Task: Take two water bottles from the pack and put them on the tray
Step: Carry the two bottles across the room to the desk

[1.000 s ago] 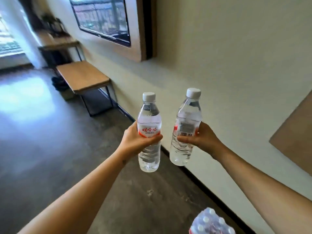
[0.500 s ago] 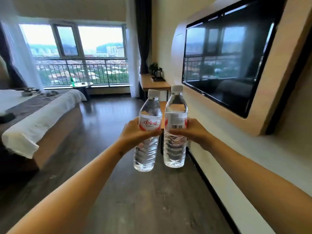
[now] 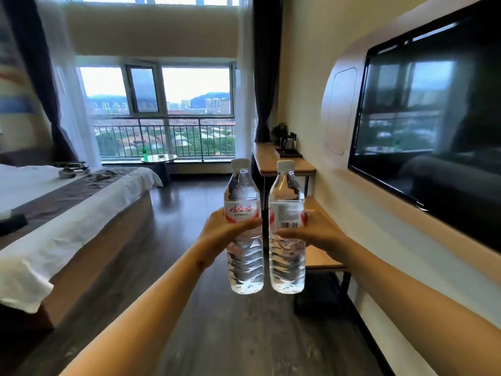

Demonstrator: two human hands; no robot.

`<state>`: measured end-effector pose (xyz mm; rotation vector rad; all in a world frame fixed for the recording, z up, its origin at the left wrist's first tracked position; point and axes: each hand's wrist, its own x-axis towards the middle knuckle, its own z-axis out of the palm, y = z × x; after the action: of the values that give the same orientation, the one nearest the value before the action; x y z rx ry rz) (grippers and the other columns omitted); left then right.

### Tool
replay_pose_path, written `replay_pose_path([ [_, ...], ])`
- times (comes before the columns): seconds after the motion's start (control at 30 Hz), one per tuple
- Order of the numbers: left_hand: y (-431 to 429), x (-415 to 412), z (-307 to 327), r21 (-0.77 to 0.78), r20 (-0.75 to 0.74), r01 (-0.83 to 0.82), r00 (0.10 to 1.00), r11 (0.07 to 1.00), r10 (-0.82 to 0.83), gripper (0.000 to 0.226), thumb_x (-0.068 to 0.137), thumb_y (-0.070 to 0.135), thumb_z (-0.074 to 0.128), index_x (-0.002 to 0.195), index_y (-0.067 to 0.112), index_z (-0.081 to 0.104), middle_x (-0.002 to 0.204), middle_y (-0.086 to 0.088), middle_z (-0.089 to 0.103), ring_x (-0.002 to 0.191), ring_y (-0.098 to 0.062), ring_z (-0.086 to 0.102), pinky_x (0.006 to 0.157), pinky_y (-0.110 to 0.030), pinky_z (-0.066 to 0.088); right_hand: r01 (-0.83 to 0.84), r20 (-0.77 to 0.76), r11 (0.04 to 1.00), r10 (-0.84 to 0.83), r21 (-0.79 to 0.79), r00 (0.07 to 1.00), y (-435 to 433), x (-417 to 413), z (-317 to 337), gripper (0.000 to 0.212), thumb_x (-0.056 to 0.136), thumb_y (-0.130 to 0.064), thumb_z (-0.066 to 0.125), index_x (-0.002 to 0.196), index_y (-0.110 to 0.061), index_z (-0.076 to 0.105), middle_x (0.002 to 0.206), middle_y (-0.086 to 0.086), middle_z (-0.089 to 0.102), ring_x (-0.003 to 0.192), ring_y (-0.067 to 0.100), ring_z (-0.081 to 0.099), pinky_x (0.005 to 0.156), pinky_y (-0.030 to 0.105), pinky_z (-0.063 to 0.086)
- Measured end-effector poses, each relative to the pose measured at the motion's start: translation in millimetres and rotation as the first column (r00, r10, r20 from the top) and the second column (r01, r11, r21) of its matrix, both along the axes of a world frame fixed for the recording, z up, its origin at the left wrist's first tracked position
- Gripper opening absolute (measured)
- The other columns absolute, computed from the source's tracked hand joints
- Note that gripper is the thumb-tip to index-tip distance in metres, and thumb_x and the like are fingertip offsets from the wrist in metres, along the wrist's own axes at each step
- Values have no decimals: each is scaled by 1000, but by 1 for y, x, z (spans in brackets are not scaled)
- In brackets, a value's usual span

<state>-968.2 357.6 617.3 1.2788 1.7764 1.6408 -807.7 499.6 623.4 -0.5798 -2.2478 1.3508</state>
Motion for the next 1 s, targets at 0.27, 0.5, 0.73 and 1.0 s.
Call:
replay_pose_path([
  [0.27,196,-194,31,-15,43,-136,990,991,136,63,42,58,76,93,24,66,85,2,76,77,-12,73,65,-22,56,-88,46,996,87,17,995,223,-207,36,35,59,-37,80,88,-26,64,92,3,72,83,18,68,65,24,53],
  [0.5,321,-399,28,-37,6,-274,962,961,275,25,70,35,74,90,27,61,84,8,69,75,-6,69,62,-15,51,-162,-28,987,161,-17,987,363,-416,25,25,59,-25,82,76,-28,65,79,-9,72,70,7,70,56,17,53],
  [0.73,501,-602,32,-17,26,-235,971,972,236,20,71,22,76,84,25,62,77,7,70,66,-4,69,56,-11,50,-85,-88,994,79,-67,993,541,-596,20,29,61,-22,80,86,-18,67,67,-9,74,65,7,70,51,14,51],
  [1.0,762,-758,33,-5,76,-2,997,1000,2,20,68,28,74,85,22,66,68,9,74,66,-4,70,56,-11,51,150,-142,982,-166,-119,976,771,-720,17,14,67,-23,75,78,-27,68,80,-6,73,71,8,71,59,18,53],
])
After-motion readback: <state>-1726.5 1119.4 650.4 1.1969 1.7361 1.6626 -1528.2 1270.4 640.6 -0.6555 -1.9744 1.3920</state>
